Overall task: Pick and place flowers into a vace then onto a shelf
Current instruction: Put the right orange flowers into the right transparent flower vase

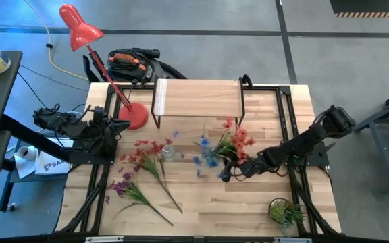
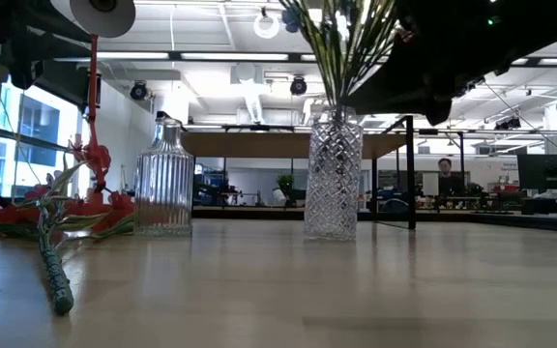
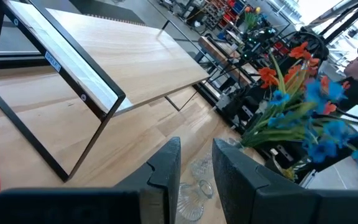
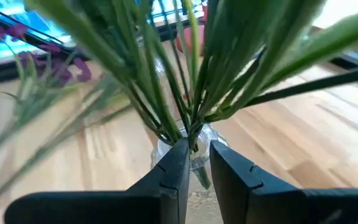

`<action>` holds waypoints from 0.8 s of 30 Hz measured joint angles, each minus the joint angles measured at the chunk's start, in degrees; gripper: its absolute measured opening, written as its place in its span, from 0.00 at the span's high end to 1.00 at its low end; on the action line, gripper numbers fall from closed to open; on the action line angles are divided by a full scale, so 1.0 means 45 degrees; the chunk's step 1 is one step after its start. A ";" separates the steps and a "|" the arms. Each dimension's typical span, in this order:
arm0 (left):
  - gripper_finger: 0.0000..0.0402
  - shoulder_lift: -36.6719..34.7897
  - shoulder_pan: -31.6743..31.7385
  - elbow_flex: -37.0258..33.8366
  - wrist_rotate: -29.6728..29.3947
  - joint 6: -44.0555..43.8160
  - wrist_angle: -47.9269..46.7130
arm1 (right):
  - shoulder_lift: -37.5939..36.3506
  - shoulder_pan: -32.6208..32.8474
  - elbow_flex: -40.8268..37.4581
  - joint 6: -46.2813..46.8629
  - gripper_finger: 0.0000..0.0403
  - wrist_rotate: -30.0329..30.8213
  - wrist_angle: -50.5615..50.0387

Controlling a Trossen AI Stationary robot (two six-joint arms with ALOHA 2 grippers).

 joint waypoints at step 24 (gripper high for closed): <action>0.68 0.7780 0.0185 -0.0005 0.2013 0.2331 0.4693 | -0.0579 -0.0737 -0.0051 -0.0142 0.88 -0.0391 0.0165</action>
